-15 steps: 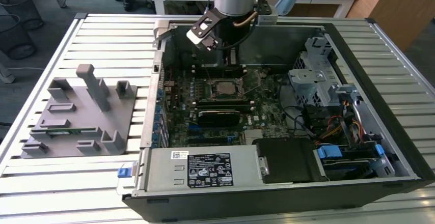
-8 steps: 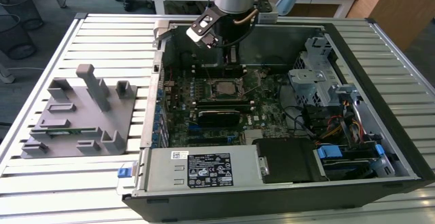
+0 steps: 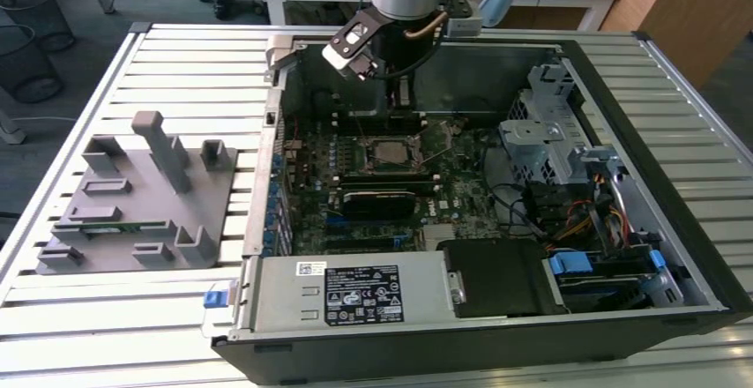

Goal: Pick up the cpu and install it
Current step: 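Close the cpu cover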

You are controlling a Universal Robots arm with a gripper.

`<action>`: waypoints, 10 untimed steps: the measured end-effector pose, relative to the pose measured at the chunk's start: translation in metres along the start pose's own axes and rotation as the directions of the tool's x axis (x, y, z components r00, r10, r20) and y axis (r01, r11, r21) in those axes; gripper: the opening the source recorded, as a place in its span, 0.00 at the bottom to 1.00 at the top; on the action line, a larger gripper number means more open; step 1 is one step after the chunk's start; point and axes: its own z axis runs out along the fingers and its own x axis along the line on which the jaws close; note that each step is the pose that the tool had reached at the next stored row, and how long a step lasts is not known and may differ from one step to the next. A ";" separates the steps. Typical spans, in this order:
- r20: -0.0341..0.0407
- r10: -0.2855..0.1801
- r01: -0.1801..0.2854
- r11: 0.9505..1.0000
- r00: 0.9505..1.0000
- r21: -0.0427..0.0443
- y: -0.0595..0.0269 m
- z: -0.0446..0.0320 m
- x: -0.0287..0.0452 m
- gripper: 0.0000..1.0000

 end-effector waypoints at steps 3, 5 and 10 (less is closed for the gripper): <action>0.000 0.000 0.000 1.000 1.000 0.000 0.0000 -0.0015 0.0000 0.11; 0.000 0.000 0.000 1.000 1.000 0.000 0.0001 -0.0020 0.0000 0.11; 0.000 0.000 0.000 1.000 1.000 0.000 0.0097 -0.0018 -0.0001 0.11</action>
